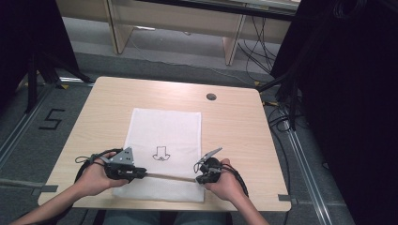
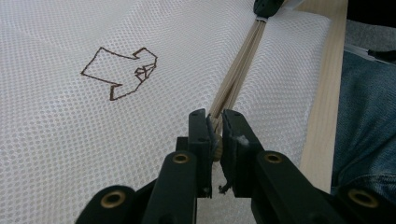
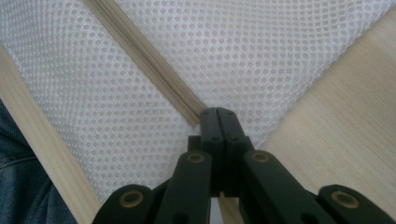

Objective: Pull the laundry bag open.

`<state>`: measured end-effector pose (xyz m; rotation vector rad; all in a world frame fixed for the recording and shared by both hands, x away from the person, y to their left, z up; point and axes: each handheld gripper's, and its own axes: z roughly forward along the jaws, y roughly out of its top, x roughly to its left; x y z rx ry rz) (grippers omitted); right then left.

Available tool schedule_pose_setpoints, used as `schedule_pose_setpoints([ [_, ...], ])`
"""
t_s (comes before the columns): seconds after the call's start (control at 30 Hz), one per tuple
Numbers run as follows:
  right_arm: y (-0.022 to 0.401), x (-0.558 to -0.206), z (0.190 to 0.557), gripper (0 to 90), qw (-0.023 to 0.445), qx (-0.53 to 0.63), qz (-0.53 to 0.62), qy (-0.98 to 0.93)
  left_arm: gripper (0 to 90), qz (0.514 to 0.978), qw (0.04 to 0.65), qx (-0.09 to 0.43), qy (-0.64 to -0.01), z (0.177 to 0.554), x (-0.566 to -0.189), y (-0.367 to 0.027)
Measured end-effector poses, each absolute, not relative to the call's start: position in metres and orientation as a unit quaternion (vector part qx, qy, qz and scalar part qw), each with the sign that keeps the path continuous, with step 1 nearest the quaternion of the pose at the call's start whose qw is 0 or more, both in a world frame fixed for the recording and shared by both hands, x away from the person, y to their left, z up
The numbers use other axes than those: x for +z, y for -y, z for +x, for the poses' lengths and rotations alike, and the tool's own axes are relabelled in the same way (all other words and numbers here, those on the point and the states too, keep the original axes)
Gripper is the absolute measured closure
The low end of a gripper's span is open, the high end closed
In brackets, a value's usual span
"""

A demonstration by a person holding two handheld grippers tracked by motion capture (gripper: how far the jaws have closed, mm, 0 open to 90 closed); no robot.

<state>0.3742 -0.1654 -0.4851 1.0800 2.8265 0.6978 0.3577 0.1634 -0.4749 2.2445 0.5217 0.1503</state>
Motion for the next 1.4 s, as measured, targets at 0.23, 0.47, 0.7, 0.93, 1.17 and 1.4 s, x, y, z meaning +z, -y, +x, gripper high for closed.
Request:
schedule_pose_setpoints([
  [0.23,0.1648,-0.4847,0.3733,90.0,0.02,0.222,0.351,-0.909,82.2,0.889,0.408,0.061,-0.2,0.3576,-0.4751,-0.1627],
  [0.47,0.1651,-0.4852,0.3739,90.0,0.02,0.224,0.349,-0.91,82.2,0.892,0.404,0.064,-0.194,0.3584,-0.4742,-0.1639],
  [0.7,0.1653,-0.4853,0.3741,90.0,0.02,0.224,0.347,-0.91,82.2,0.887,0.409,0.06,-0.205,0.3557,-0.4742,-0.1628],
  [0.93,0.1649,-0.4847,0.3733,90.0,0.02,0.222,0.351,-0.909,82.2,0.893,0.401,0.063,-0.193,0.3567,-0.4748,-0.1631],
  [1.17,0.1648,-0.4847,0.3732,90.0,0.02,0.222,0.351,-0.909,82.2,0.896,0.394,0.066,-0.195,0.3569,-0.4761,-0.1626],
  [1.4,0.1649,-0.4848,0.3733,90.0,0.019,0.222,0.353,-0.909,82.2,0.894,0.393,0.064,-0.207,0.3576,-0.4778,-0.1704],
])
